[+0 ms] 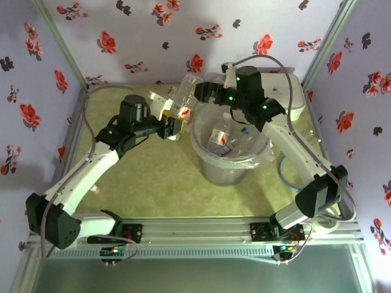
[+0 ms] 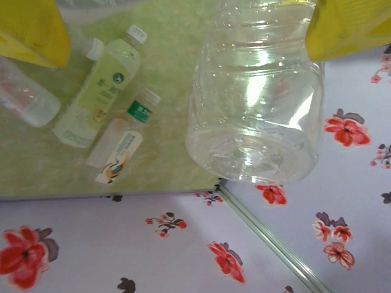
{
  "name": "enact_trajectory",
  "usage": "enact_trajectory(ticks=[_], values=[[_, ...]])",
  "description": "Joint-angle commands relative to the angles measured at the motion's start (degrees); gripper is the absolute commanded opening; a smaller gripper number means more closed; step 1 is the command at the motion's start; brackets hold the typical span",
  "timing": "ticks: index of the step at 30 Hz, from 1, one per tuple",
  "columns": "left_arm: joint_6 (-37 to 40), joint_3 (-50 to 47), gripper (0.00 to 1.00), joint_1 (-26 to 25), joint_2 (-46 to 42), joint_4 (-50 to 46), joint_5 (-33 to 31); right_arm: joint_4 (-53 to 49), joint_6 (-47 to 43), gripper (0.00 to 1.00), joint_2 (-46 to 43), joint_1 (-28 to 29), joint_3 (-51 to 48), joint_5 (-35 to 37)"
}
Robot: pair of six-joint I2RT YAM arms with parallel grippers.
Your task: Put the plastic bottles in the bin
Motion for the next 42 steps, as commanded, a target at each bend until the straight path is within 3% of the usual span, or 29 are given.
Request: enact_trajectory(ticks=[1,10,16,18,21,25,35,42], values=[[2.35,0.01,0.49,-0.75,-0.95,1.83,2.80,8.38,4.15,0.99,1.31,-0.36,2.17,-7.36],[2.84,0.51,0.48,-0.72,0.38,2.20,4.45,11.01,6.80,0.96,4.64,-0.37,3.79,-11.19],[3.01,0.63,0.48,-0.77,0.22,2.38,4.54,8.04,4.97,0.62,5.33,-0.45,5.32,-9.99],[3.01,0.54,0.49,-0.76,0.28,2.36,4.54,7.65,4.24,0.57,4.73,-0.49,5.08,-9.19],[2.84,0.30,0.65,-0.74,0.32,2.78,4.17,7.37,3.11,0.55,3.40,-1.06,4.55,-7.16],[3.63,0.54,0.99,-0.76,-0.39,2.14,0.14,10.81,2.92,0.52,-0.42,-2.48,2.29,-4.40],[0.03,-3.76,1.00,1.18,-6.04,9.96,1.39,14.47,-1.47,0.49,-17.44,-9.17,-1.74,5.77],[-1.81,-1.84,1.00,1.50,-3.68,9.49,2.21,-0.19,-12.47,0.49,-25.49,-9.59,-3.39,15.06]])
